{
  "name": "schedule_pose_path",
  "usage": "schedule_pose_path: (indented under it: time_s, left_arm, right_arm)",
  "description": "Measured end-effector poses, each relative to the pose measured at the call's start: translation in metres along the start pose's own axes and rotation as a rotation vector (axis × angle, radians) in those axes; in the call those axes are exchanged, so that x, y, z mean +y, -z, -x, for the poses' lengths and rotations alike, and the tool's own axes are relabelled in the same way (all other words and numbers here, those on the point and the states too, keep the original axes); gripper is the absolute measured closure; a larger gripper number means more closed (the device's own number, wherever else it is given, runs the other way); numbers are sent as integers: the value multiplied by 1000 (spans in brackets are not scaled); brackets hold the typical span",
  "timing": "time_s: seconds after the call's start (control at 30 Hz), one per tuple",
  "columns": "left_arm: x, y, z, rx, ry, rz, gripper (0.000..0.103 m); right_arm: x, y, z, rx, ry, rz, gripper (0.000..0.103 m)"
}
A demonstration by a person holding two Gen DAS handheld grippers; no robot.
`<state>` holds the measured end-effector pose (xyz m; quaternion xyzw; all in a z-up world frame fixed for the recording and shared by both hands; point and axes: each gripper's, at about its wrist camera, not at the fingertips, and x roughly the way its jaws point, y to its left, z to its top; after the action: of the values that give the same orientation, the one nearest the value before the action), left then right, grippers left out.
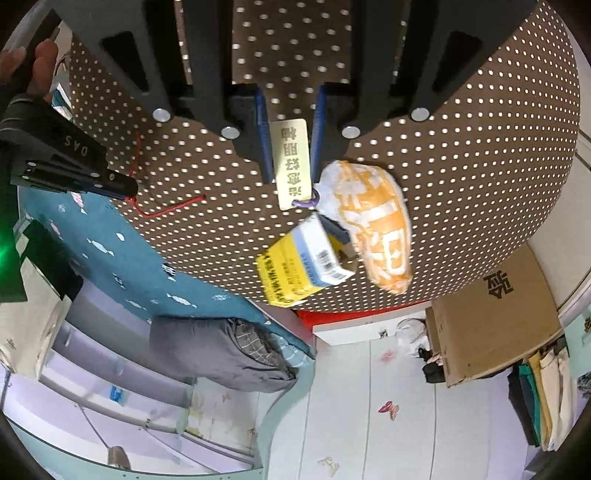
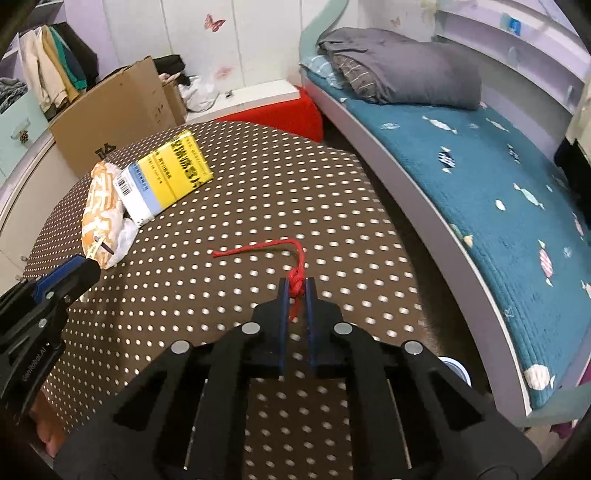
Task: Collect trash
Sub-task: 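Grasp the red string with the right gripper while the left holds the tag, then carry the tag and red string in both grippers over the bucket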
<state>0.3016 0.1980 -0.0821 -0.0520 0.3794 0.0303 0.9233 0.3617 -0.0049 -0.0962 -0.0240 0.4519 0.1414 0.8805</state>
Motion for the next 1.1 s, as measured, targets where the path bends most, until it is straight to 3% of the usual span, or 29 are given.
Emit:
schedule_pose_path:
  time_s: [0.43, 1.1]
  left_arm:
    - [-64, 1, 16, -21, 69, -95, 84]
    - [-219, 15, 38, -40, 265, -292, 83]
  right_arm:
    - [-55, 20, 42, -45, 28, -94, 95]
    - [-171, 70, 115, -128, 162, -281, 95]
